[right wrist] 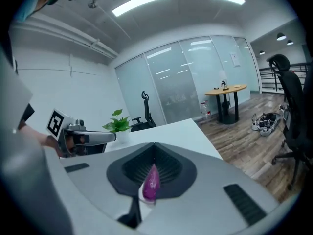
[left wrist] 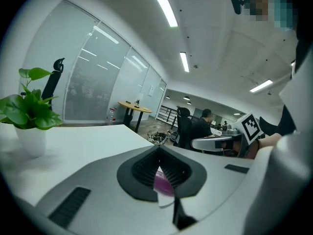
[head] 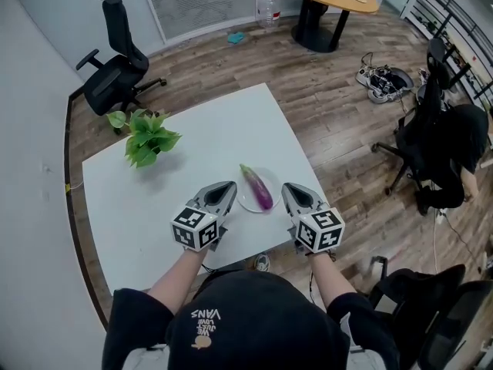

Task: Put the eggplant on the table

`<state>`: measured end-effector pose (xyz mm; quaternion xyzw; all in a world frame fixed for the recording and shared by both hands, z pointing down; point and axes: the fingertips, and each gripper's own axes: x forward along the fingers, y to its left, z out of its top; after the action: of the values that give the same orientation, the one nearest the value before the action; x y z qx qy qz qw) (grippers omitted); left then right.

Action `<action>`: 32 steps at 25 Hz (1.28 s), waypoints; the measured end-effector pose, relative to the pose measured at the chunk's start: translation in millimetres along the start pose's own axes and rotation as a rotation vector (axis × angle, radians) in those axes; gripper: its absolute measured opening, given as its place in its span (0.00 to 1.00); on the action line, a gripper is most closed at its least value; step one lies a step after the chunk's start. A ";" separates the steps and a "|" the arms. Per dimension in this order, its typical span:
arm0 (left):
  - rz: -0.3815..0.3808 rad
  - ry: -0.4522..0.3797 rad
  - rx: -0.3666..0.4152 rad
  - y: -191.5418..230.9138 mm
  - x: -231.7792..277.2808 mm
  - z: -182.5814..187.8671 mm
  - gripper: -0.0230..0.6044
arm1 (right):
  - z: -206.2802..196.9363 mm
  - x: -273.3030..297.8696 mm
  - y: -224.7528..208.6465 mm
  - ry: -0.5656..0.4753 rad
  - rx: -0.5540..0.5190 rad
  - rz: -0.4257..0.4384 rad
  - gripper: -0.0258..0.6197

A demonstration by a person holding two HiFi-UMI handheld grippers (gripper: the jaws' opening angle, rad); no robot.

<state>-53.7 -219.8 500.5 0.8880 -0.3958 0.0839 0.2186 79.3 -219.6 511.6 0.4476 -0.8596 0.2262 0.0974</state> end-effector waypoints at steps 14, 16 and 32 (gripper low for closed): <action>0.029 -0.132 0.240 -43.5 -38.6 27.3 0.05 | 27.5 -38.8 28.4 -0.143 -0.145 -0.001 0.07; 0.029 -0.141 0.246 -46.6 -41.5 28.4 0.05 | 27.8 -41.3 31.0 -0.145 -0.159 0.001 0.07; 0.041 -0.146 0.243 -48.7 -43.0 27.8 0.05 | 28.1 -43.4 34.0 -0.134 -0.181 0.007 0.07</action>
<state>-47.2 -175.0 446.2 0.9034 -0.4155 0.0708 0.0783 77.8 -184.7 460.6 0.4479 -0.8828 0.1178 0.0790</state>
